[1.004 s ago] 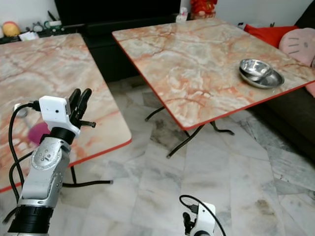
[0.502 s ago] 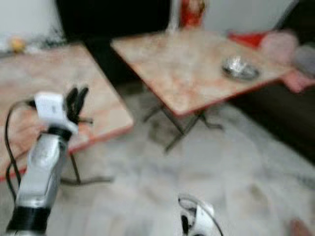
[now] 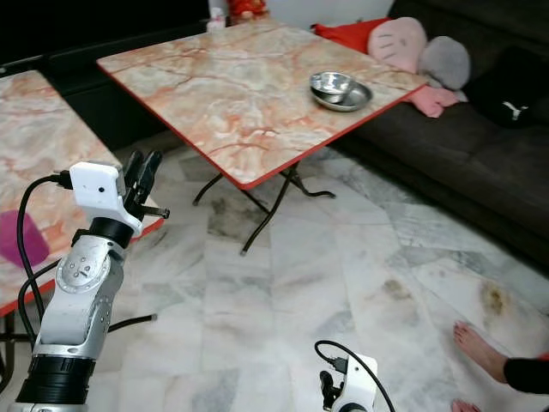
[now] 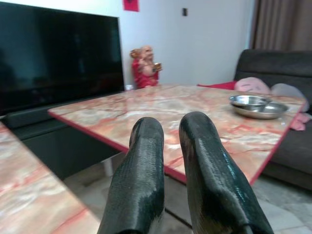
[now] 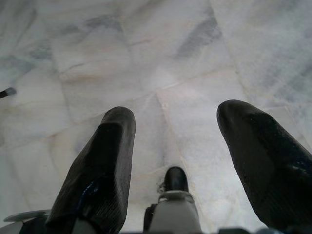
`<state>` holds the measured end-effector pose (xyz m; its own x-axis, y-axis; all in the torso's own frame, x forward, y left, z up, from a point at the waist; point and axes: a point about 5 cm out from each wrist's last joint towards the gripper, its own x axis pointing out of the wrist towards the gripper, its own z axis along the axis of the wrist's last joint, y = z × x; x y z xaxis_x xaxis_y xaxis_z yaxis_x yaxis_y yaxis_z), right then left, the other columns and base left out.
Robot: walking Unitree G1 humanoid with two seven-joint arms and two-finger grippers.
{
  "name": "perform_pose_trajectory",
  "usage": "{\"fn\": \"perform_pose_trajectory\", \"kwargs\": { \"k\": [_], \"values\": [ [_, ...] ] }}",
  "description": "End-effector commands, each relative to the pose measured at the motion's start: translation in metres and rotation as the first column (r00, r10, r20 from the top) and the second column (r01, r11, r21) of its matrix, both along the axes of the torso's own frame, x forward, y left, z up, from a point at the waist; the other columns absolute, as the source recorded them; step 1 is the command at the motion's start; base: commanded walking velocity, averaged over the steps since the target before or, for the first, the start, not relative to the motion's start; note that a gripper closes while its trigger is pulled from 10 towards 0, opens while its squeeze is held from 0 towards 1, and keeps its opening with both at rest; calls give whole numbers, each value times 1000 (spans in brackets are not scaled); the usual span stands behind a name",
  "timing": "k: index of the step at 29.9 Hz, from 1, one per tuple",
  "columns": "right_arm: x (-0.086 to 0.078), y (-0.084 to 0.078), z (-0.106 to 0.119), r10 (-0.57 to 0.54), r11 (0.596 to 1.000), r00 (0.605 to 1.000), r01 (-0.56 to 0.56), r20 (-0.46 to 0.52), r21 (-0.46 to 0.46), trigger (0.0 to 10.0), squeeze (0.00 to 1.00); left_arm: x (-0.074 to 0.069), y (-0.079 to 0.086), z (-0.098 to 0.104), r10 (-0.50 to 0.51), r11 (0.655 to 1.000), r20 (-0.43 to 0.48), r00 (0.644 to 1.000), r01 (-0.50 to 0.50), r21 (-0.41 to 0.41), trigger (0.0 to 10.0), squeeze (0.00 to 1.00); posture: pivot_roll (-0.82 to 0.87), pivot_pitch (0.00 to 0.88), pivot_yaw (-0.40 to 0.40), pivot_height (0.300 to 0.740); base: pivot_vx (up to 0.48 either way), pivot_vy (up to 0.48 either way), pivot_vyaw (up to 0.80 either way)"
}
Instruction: Setting the table
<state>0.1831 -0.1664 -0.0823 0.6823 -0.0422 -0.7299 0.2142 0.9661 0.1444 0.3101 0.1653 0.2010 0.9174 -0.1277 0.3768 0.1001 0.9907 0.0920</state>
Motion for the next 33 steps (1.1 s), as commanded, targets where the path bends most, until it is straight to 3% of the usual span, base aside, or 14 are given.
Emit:
{"fn": "perform_pose_trajectory", "kwargs": {
  "k": [1, 33],
  "values": [
    [-2, 0, -1, 0, 1000, 1000, 0, 1, -4, 10000, 0, 0, 0, -2, 1, 1000, -11, 1000, -1, 1, 10000, 0, 163, 0, -40, 740, 0, 0, 0],
    [0, 3, 0, 45, 999, 999, -45, 7, -12, 10000, 0, 1, 0, -1, 4, 1000, -10, 1000, -4, 0, 10000, 0, 162, 0, -43, 740, 0, 329, 0]
  ]
}}
